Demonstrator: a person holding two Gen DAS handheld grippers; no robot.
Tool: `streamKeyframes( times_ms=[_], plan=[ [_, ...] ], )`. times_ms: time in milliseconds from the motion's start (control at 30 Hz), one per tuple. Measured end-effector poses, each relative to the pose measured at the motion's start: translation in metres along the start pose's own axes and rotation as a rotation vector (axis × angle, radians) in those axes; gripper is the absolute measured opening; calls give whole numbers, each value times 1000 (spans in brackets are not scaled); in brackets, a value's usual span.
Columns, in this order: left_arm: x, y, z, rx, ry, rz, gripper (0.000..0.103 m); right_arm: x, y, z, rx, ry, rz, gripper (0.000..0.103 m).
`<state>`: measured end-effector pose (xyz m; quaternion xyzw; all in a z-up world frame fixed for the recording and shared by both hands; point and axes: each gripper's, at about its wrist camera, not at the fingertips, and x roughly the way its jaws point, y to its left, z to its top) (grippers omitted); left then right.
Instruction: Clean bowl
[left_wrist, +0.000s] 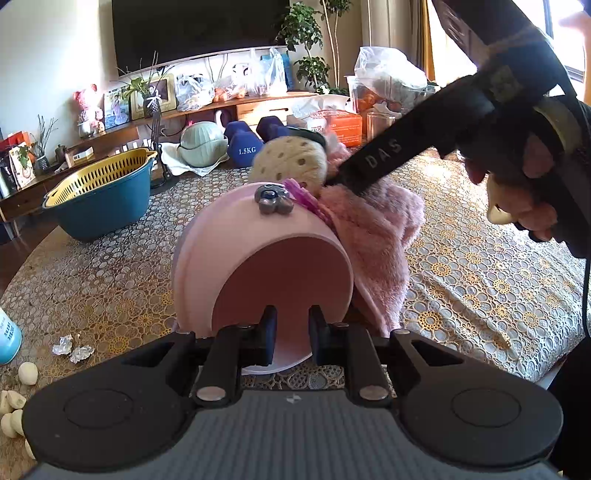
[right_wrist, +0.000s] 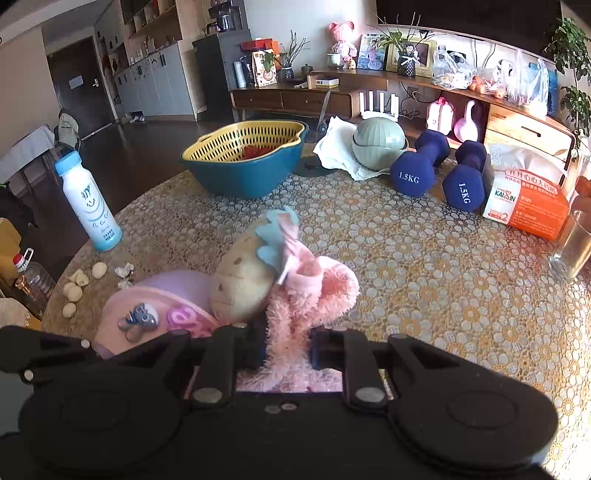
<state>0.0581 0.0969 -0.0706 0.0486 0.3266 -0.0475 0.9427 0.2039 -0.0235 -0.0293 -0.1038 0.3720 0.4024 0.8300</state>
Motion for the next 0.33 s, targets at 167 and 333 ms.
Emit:
streamKeyframes(
  times_ms=[167,333],
  plan=[
    [1,3,-2,-8,24,18,18,-11,-10,-24,2,48,-44,19],
    [-1,1,-2,0,32,29,18,-46,-29,-50,65,30,-81,24]
  ],
)
